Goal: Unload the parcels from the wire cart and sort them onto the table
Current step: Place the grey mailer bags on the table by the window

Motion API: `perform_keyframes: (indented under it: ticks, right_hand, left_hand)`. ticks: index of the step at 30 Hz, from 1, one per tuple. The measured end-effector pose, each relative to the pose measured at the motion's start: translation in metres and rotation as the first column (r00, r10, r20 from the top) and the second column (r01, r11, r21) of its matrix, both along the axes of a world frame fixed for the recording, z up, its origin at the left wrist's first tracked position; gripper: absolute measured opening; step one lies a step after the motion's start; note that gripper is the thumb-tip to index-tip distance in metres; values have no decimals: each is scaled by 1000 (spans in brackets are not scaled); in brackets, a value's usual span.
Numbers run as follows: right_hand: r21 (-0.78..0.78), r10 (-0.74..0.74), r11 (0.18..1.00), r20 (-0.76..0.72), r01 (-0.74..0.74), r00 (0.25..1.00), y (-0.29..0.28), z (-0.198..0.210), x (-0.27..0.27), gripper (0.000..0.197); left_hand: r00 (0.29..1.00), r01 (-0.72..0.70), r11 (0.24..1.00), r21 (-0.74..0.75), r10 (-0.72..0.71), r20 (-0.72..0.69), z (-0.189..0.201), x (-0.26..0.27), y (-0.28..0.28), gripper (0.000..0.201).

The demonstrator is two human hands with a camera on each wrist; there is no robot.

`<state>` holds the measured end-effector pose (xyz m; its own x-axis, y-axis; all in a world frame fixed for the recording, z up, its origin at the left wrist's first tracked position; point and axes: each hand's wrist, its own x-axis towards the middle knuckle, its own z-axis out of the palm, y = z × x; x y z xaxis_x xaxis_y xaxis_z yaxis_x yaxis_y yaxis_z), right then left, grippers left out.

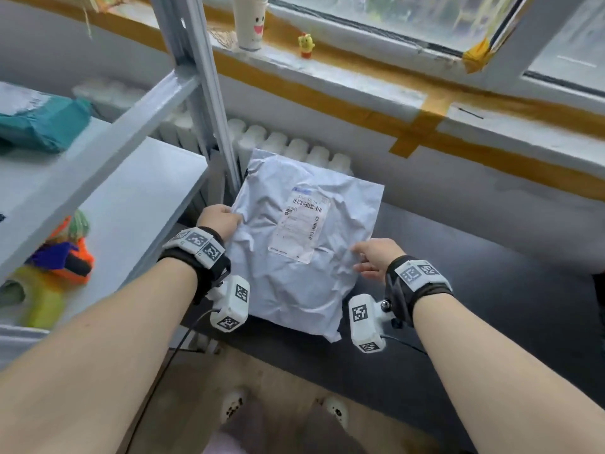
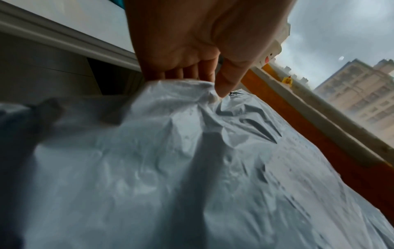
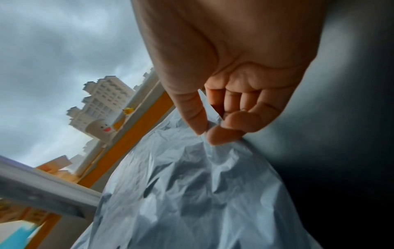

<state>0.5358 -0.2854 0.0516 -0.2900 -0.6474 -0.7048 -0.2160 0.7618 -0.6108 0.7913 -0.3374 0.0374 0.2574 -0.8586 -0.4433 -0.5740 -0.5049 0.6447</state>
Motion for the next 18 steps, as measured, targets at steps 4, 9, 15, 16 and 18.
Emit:
perform_keyframes:
  ticks: [4, 9, 15, 16, 18]
  right_hand:
    - [47, -56, 997, -3, 56, 998, -9, -12, 24, 19]
    - [92, -95, 991, -47, 99, 994, -12, -21, 42, 19]
    - [154, -76, 984, -116, 93, 990, -13, -24, 44, 13]
    - [153, -80, 983, -116, 97, 990, -14, -24, 44, 14]
    - [146, -96, 983, -113, 112, 989, -14, -24, 44, 16]
  left_hand:
    - [999, 52, 996, 72, -52, -4, -17, 19, -22, 29]
    - [978, 183, 966, 180, -197, 62, -28, 35, -37, 19]
    - [968, 200, 945, 258, -232, 98, -37, 42, -43, 35]
    - [975, 176, 947, 268, -206, 88, -37, 43, -45, 32]
    - [985, 145, 959, 243, -163, 59, -35, 43, -47, 23]
